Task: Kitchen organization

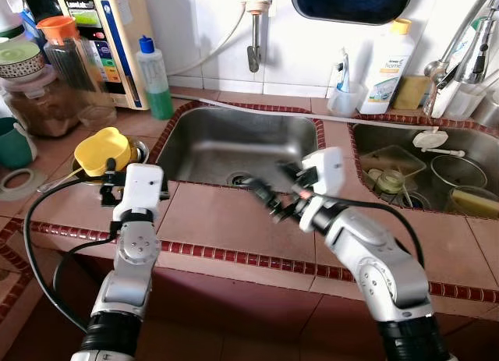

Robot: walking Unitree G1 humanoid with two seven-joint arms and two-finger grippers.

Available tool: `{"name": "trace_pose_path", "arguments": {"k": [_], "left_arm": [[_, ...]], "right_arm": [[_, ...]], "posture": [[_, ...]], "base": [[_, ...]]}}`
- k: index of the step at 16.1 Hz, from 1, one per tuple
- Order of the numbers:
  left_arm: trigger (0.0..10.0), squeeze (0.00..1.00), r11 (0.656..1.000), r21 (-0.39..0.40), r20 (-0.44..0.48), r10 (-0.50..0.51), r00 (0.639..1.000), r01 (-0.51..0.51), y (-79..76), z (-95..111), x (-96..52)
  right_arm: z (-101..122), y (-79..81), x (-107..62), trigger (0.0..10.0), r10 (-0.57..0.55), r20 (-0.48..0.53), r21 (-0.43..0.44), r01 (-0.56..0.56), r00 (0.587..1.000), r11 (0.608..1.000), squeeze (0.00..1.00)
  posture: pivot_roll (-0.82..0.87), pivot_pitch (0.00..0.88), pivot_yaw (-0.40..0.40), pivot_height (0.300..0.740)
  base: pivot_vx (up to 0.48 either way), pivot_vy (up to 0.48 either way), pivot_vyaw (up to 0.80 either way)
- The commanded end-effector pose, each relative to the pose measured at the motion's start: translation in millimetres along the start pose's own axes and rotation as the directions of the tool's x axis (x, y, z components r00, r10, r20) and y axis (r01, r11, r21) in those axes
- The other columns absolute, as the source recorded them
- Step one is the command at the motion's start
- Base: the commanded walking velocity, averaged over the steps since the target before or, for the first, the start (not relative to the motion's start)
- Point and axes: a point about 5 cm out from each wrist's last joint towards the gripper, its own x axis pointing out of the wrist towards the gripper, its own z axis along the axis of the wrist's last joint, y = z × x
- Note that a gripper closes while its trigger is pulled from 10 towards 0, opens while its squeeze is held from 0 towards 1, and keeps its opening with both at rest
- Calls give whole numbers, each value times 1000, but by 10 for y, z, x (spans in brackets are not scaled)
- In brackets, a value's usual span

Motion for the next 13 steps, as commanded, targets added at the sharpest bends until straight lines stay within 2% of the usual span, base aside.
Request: {"name": "trace_pose_path", "arguments": {"k": [1, 6, 9, 10, 11, 13], "left_arm": [[10000, 0, 1000, 0, -16, 29, 999, -29, 46, -22, 47], [10000, 0, 999, 6, -105, 35, 994, -34, 47, -191, 122], [10000, 0, 1000, 15, -152, -2, 988, 4, 9, -274, 143], [7804, 0, 1000, 13, -165, -8, 986, 11, 2, -302, 139], [4824, 0, 1000, 7, -164, -13, 986, 14, 1, -313, 146], [471, 0, 1000, 0, -155, -26, 988, 26, 1, -316, 161]], "right_arm": [[15, 106, -22, 10000, 83, -13, 24, -82, 996, 996, 0], [-71, 322, -126, 10000, 232, -95, 83, -225, 968, 971, 0], [-67, 329, -146, 10000, 235, -108, 81, -227, 966, 971, 0], [-61, 323, -146, 10000, 231, -108, 81, -223, 967, 971, 0], [-55, 322, -150, 10000, 230, -111, 82, -222, 967, 972, 0], [-58, 322, -151, 10000, 229, -117, 80, -221, 966, 972, 0]], "posture": [[-47, 27, 24, 740], [-59, 35, 23, 740], [-64, 34, 26, 740], [-63, 34, 25, 740], [-64, 32, 25, 740], [-62, 30, 23, 740]], "base": [[0, 0, 0], [0, 0, 0], [0, 0, 0], [0, 0, 0], [0, 0, 0], [0, 0, 0]]}}
